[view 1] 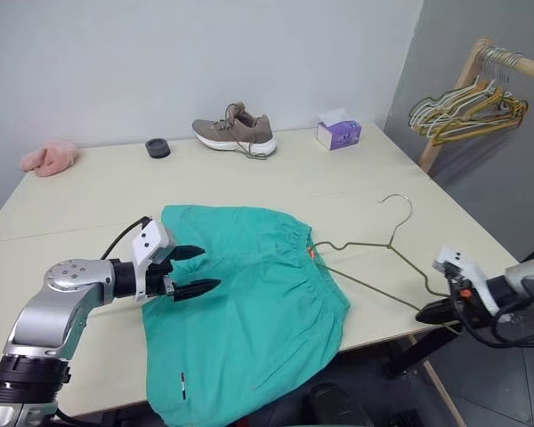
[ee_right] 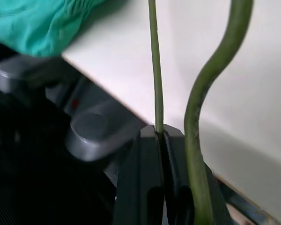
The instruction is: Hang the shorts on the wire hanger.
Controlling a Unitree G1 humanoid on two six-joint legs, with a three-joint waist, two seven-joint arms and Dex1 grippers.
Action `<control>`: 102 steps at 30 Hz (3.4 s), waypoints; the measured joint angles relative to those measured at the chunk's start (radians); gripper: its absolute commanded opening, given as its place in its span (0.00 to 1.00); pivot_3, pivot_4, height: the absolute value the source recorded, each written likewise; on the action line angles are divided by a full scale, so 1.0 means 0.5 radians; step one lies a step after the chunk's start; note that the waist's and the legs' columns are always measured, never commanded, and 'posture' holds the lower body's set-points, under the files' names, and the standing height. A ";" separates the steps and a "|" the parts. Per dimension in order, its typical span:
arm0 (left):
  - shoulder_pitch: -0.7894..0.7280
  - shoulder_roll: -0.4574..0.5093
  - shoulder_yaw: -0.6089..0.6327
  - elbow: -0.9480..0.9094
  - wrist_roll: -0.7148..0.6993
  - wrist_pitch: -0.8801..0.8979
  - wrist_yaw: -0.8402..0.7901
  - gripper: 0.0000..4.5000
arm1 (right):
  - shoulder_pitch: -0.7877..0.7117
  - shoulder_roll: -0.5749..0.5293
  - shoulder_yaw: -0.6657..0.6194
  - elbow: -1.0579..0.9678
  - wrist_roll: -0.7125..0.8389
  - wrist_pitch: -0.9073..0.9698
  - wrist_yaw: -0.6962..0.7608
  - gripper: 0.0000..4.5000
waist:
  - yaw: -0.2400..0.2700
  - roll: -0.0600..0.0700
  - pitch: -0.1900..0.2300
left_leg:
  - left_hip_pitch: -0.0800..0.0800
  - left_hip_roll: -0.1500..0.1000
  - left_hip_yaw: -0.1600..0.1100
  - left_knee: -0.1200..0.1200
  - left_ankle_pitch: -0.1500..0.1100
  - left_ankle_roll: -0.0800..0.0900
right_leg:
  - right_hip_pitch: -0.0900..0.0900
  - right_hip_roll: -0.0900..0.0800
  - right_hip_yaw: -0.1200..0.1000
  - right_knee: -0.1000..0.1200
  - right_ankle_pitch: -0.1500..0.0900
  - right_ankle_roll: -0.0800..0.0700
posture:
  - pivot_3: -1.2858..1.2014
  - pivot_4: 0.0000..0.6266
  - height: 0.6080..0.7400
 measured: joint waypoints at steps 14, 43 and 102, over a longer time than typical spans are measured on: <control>-0.025 -0.007 0.000 0.002 -0.005 0.007 0.009 1.00 | -0.163 0.326 0.032 0.372 -0.147 0.043 -0.207 0.00 | -0.021 0.001 0.000 | 0.000 0.000 0.001 0.001 0.000 0.000 | 0.000 0.000 0.001 0.002 0.000 0.000 | 0.40 0.00 1.00; 0.043 0.010 0.152 0.002 -0.001 0.008 0.075 1.00 | -0.440 0.606 0.304 0.355 -0.182 0.201 -0.111 0.00 | 0.050 0.001 0.000 | 0.000 0.000 0.002 0.003 0.000 0.000 | 0.000 0.000 -0.002 0.004 0.002 0.001 | 0.42 0.00 1.00; -0.506 -0.029 -0.298 0.341 0.328 -0.456 -0.261 0.67 | -0.827 0.923 0.529 -0.290 -0.998 -0.923 -0.300 0.00 | 0.063 0.002 0.000 | -0.011 0.001 0.003 0.008 0.001 0.001 | -0.016 0.001 -0.002 0.018 0.003 0.004 | 0.39 0.00 1.00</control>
